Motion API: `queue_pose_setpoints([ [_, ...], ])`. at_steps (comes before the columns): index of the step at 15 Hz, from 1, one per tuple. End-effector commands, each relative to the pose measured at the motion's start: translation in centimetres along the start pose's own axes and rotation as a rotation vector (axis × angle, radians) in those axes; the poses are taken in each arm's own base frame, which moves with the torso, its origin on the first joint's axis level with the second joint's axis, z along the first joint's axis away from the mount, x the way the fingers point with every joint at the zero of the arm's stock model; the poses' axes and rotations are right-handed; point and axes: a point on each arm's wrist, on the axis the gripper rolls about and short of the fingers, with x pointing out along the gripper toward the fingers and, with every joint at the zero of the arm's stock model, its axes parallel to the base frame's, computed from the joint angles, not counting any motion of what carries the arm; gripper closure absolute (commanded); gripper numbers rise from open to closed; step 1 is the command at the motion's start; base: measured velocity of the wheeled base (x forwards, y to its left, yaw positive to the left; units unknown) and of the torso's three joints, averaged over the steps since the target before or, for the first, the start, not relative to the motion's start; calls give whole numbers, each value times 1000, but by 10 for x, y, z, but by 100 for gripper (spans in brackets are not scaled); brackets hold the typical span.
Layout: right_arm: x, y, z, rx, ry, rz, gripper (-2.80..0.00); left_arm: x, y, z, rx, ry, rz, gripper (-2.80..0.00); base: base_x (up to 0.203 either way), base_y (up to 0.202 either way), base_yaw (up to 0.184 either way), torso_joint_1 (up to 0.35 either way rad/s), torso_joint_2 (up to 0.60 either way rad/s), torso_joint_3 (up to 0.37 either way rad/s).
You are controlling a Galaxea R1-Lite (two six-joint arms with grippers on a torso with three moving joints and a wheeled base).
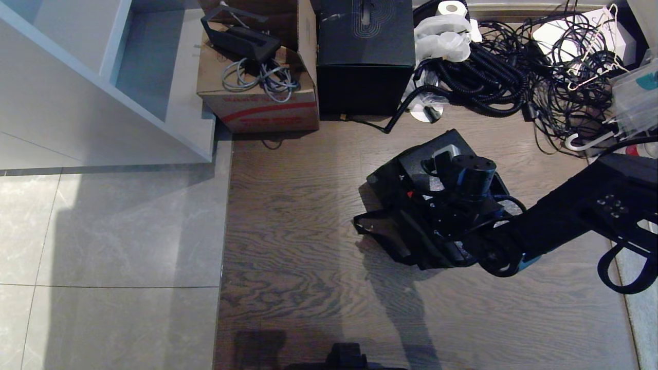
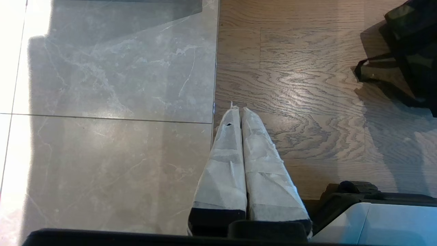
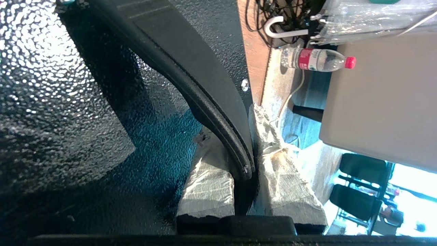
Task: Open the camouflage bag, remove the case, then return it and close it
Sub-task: Lift the black box
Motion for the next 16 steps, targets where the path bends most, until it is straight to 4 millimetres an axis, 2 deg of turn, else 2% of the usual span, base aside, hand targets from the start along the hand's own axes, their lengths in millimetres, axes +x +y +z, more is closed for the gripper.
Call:
queue_pose_setpoints([
  [1,1,0,0,9,1,-7,0,0,0,0,0,0,0,0,0,0,0,0,0,0],
  [13,22,53,-11,89,9,4,0,0,0,0,0,0,0,0,0,0,0,0,0,0],
  [16,23,54,-13,104,13,3,0,0,0,0,0,0,0,0,0,0,0,0,0,0],
])
